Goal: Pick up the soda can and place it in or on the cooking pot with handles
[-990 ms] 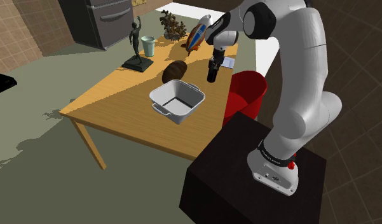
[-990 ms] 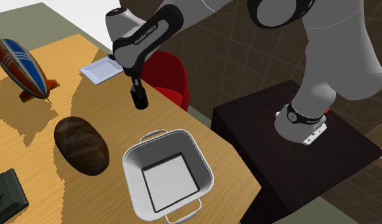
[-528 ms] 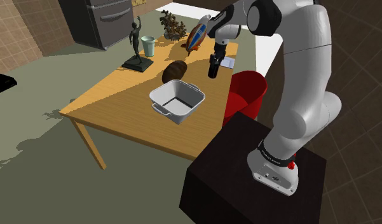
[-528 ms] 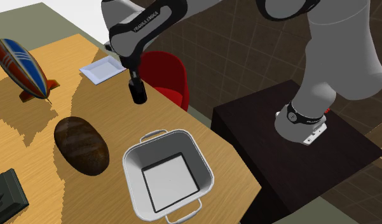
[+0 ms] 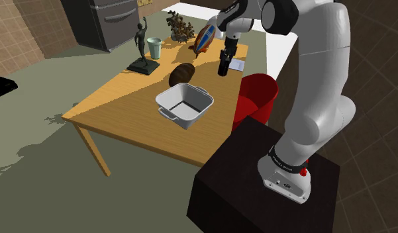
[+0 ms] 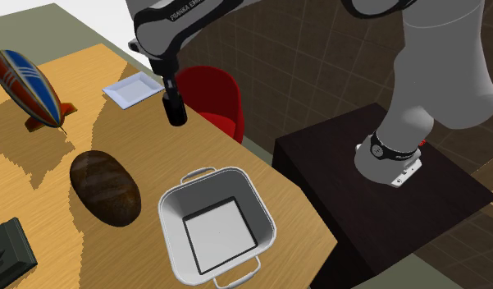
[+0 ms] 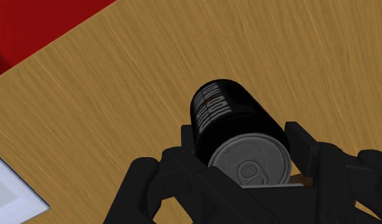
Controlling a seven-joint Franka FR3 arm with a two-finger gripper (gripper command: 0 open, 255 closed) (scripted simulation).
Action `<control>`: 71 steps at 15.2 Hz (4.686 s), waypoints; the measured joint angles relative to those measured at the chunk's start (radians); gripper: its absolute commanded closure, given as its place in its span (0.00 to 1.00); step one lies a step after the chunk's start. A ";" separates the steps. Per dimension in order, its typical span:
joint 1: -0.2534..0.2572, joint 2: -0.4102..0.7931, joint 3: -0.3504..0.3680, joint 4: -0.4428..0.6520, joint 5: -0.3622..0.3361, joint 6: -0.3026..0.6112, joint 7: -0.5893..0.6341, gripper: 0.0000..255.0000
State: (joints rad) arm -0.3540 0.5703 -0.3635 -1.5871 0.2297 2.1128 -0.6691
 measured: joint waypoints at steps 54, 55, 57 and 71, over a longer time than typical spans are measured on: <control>0.466 -0.450 0.180 -0.563 -0.196 0.154 0.694 1.00; 0.466 -0.442 0.181 -0.568 -0.194 0.166 0.692 1.00; 0.466 -0.427 0.182 -0.577 -0.190 0.191 0.690 1.00; 0.464 -0.395 0.184 -0.591 -0.180 0.238 0.683 0.00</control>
State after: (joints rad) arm 0.1099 0.1754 -0.1799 -2.1786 0.0492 2.3506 0.0136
